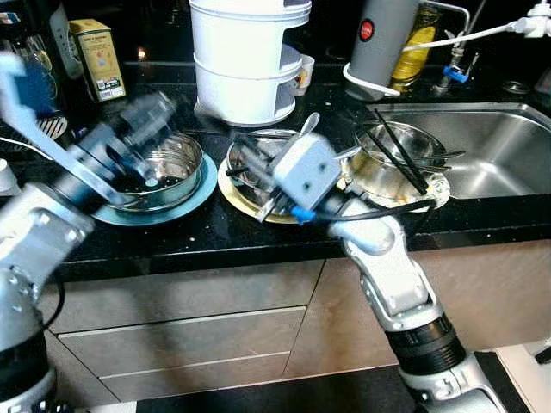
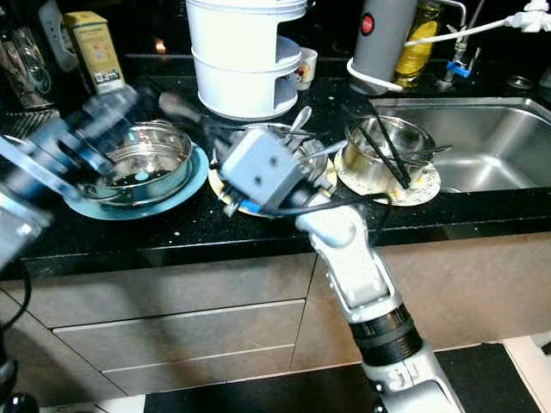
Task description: Kitchen organization
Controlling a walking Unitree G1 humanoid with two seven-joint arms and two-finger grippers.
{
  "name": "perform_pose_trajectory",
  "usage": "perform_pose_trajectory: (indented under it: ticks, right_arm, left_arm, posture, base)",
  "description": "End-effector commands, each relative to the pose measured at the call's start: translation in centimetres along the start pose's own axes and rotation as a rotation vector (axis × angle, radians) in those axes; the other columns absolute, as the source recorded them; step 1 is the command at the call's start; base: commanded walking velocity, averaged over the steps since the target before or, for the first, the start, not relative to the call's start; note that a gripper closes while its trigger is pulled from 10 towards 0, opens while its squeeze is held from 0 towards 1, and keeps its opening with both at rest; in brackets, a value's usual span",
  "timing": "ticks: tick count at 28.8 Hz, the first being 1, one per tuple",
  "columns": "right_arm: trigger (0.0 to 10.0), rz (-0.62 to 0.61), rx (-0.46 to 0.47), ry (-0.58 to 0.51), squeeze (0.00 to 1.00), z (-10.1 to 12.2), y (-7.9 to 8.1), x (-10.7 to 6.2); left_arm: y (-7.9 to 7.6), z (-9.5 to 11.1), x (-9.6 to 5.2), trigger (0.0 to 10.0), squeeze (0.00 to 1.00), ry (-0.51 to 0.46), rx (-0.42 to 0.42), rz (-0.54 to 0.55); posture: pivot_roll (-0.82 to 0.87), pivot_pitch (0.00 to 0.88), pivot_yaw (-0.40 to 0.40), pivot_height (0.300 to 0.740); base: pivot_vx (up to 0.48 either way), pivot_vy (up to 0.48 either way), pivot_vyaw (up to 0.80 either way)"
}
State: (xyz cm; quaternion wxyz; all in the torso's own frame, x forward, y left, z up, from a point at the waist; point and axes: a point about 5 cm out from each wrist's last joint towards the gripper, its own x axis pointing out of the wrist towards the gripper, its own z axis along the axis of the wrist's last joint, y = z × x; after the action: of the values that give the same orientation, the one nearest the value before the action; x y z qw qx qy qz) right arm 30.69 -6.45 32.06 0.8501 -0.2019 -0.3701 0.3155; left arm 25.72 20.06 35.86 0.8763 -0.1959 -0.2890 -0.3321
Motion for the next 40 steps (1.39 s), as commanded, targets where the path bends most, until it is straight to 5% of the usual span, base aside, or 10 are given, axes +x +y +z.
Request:
perform_pose_trajectory:
  ticks: [1,8,11,12,13,24,28,35,36,40]
  right_arm:
    - [0.0,-0.068,0.027,-0.066,0.00,1.0,-1.1,0.0]
    - [0.0,-0.236,0.181,-0.191,0.00,2.5,-3.6,0.0]
    - [0.0,-0.306,0.419,-0.264,0.00,3.0,-4.9,0.1]
    - [0.0,-0.332,0.663,-0.333,0.00,3.4,-5.8,0.0]
    - [0.0,-0.330,0.742,-0.353,0.00,3.5,-6.0,-0.1]
    - [0.0,-0.082,1.206,-0.524,0.00,4.9,-6.6,-2.3]
    - [0.0,0.241,1.198,-0.363,0.00,5.2,-4.4,-4.5]
    - [0.0,0.407,1.129,-0.130,0.00,4.0,-1.3,-6.1]
    - [0.0,0.428,1.039,0.068,0.00,2.1,0.4,-7.0]
    - [0.0,0.468,0.913,0.306,0.00,-0.6,2.4,-8.5]
  left_arm:
    - [0.1,0.3,0.0,10.0,0.00,-0.050,-0.051,0.000]
    - [0.4,1.1,-0.1,10.0,0.00,-0.128,-0.110,0.007]
    - [0.2,0.8,-0.1,10.0,0.00,-0.111,-0.143,-0.011]
    - [-0.4,0.0,-0.3,10.0,0.00,-0.049,-0.131,-0.048]
    - [-0.7,-0.4,-0.4,10.0,0.00,-0.026,-0.127,-0.064]
    - [-2.5,-1.5,-1.4,10.0,0.00,0.136,-0.128,-0.225]
    - [-3.3,-3.2,-2.6,10.0,0.00,0.348,-0.089,-0.288]
    - [-3.3,-5.6,-4.1,10.0,0.00,0.589,-0.004,-0.283]
    - [-3.1,-6.7,-5.1,10.0,0.00,0.694,0.020,-0.267]
    - [-2.9,-8.4,-6.5,10.0,0.00,0.873,0.076,-0.257]
  posture:
    - [-0.04,0.133,-0.051,0.740]
    - [-0.04,0.135,-0.050,0.740]
    - [-0.04,0.135,-0.049,0.740]
    - [-0.04,0.136,-0.050,0.740]
    - [-0.04,0.136,-0.050,0.740]
    - [-0.04,0.136,-0.050,0.740]
    - [-0.04,0.131,-0.050,0.740]
    - [-0.04,0.128,-0.049,0.740]
    - [-0.04,0.130,-0.048,0.740]
    - [-0.04,0.131,-0.046,0.740]
  base:
    - [0.000,0.000,0.00]
    - [0.000,0.000,0.00]
    - [0.000,0.000,0.00]
    - [0.000,0.000,0.00]
    - [0.000,0.000,0.00]
    - [0.000,0.000,0.00]
    - [0.000,0.000,0.00]
    - [0.000,0.000,0.00]
    - [0.000,0.000,0.00]
    - [0.000,0.000,0.00]
